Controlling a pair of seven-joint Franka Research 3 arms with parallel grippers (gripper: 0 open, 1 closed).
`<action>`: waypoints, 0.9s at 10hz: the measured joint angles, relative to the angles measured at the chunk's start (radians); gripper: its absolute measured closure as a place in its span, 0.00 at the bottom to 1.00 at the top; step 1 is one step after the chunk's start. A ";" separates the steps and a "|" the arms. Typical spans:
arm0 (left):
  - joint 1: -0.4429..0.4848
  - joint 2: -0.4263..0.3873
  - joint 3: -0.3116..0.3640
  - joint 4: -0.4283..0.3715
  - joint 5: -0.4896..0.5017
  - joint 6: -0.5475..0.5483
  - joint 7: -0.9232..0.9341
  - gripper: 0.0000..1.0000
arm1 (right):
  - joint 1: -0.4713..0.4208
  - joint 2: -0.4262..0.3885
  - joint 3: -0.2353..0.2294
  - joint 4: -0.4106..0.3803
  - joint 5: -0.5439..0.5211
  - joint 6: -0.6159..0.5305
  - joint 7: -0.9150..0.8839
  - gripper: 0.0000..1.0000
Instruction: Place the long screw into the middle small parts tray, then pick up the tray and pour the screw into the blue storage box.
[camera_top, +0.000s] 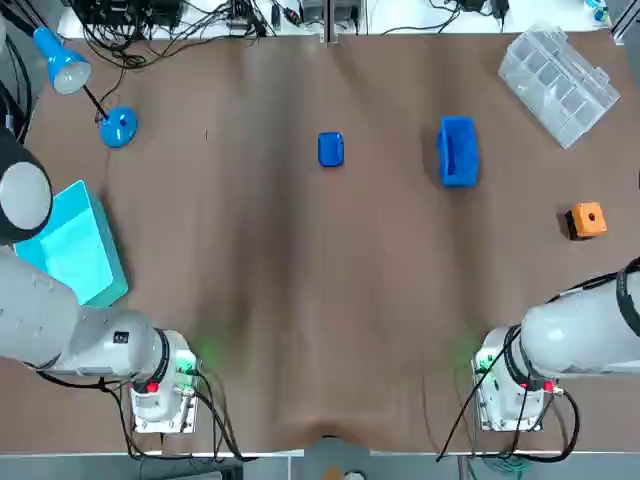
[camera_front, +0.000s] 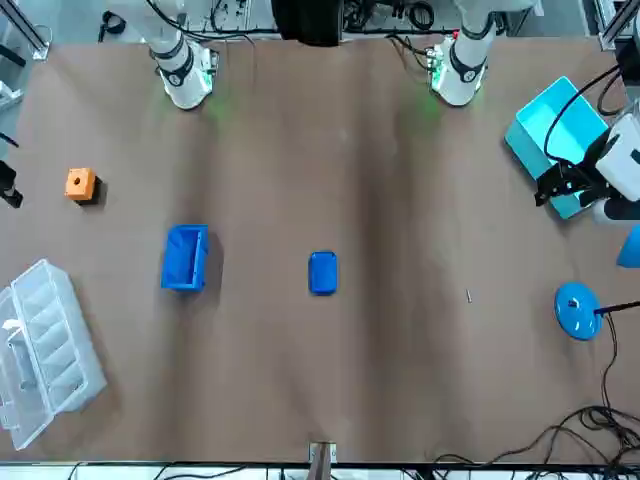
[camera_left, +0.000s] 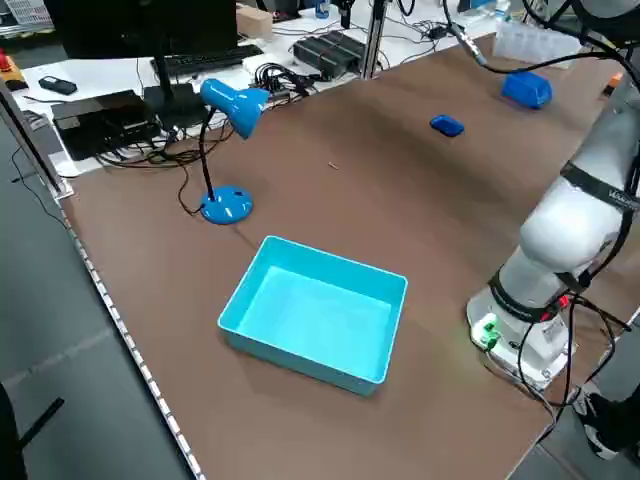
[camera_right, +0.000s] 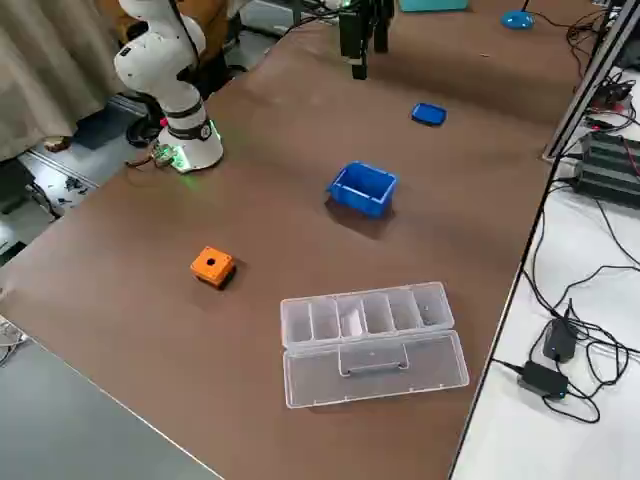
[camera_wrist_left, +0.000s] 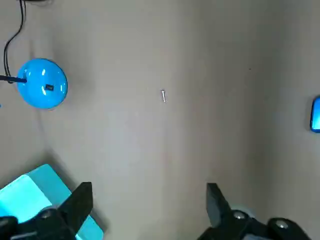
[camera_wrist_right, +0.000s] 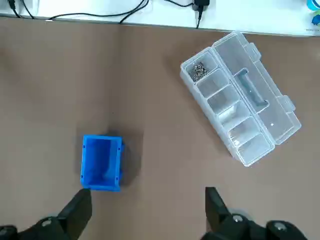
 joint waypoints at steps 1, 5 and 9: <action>0.000 0.000 0.000 0.000 0.000 0.000 0.000 0.00 | 0.000 0.000 0.000 0.000 0.000 0.000 0.000 0.00; 0.000 0.001 0.000 0.000 0.000 0.000 0.000 0.00 | 0.000 0.000 0.000 0.000 0.000 0.000 0.000 0.00; -0.004 0.033 -0.002 0.000 0.000 0.000 -0.002 0.00 | 0.000 0.000 0.000 0.000 0.000 0.000 0.000 0.00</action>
